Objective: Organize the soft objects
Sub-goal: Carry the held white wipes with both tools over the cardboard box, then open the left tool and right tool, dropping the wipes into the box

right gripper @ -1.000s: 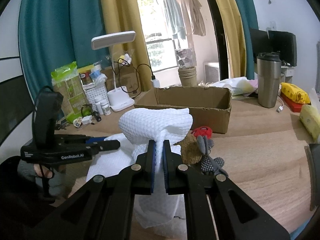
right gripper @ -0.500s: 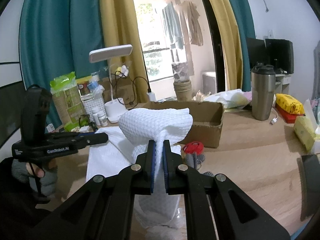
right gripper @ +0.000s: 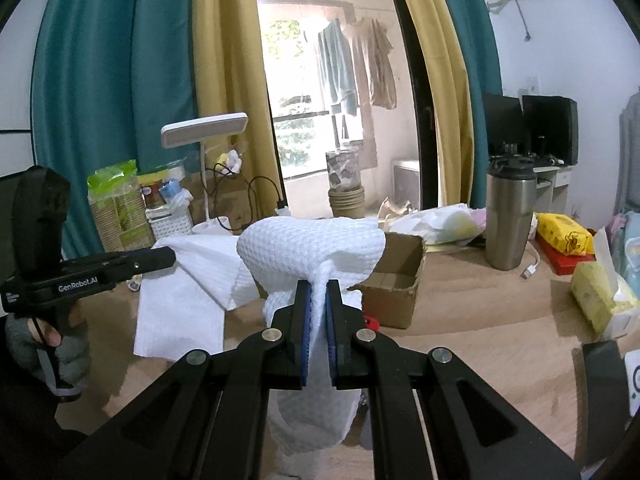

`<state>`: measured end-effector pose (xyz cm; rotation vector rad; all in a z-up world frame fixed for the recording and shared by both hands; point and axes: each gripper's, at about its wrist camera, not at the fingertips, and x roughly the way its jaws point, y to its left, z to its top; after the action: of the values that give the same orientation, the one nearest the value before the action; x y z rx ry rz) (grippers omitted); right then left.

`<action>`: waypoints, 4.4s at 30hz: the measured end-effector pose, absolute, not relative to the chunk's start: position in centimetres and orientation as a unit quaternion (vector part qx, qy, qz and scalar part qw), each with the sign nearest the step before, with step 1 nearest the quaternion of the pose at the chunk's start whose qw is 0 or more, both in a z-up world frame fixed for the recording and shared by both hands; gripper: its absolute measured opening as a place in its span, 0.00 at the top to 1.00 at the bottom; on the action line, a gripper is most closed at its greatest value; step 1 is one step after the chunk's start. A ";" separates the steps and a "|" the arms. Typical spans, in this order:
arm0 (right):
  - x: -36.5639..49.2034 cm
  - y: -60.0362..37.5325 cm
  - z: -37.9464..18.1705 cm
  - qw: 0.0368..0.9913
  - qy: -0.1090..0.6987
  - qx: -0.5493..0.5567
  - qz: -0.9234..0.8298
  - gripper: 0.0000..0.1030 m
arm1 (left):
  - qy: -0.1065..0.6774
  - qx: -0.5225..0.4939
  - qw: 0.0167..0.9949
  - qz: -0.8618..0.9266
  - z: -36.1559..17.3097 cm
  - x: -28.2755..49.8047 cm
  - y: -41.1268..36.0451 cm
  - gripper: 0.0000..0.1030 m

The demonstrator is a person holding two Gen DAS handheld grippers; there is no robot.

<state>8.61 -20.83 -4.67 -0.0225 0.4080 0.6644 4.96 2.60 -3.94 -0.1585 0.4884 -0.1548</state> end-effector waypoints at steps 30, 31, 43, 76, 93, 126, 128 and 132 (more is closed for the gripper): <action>15.0 -20.6 -2.9 0.939 0.168 -0.035 0.299 0.92 | 0.170 -0.069 0.982 -0.054 -1.0 9.9 2.8 0.88; 15.1 -20.5 -2.8 0.939 0.167 -0.036 0.299 0.92 | 0.169 -0.068 0.982 -0.055 -1.0 10.2 2.8 0.88; 18.6 -19.4 -2.6 0.940 0.162 -0.046 0.298 0.92 | 0.154 -0.074 0.983 -0.065 -1.1 14.1 2.5 0.87; 26.3 -14.0 -9.3 0.908 0.296 -0.090 0.281 0.84 | 0.244 -0.083 0.966 -0.034 -8.3 23.3 3.0 0.86; 25.2 -14.2 -8.3 0.911 0.294 -0.089 0.275 0.33 | 0.257 -0.103 0.960 -0.036 -8.5 23.0 3.8 0.44; 26.4 -18.1 -9.5 0.926 0.308 -0.068 0.209 0.25 | 0.232 -0.100 0.968 -0.010 -4.6 17.5 5.0 0.39; 27.0 -18.0 -10.6 0.919 0.328 -0.069 0.207 0.25 | 0.237 -0.104 0.966 -0.011 -5.0 17.1 5.1 0.39; 27.0 -18.1 -11.2 0.916 0.335 -0.064 0.213 0.25 | 0.251 -0.092 0.964 -0.011 -6.0 16.5 4.7 0.39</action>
<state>27.01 -18.11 -11.18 -0.1321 0.6893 0.4382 16.49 4.71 -5.99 -0.1853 0.5085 -0.0225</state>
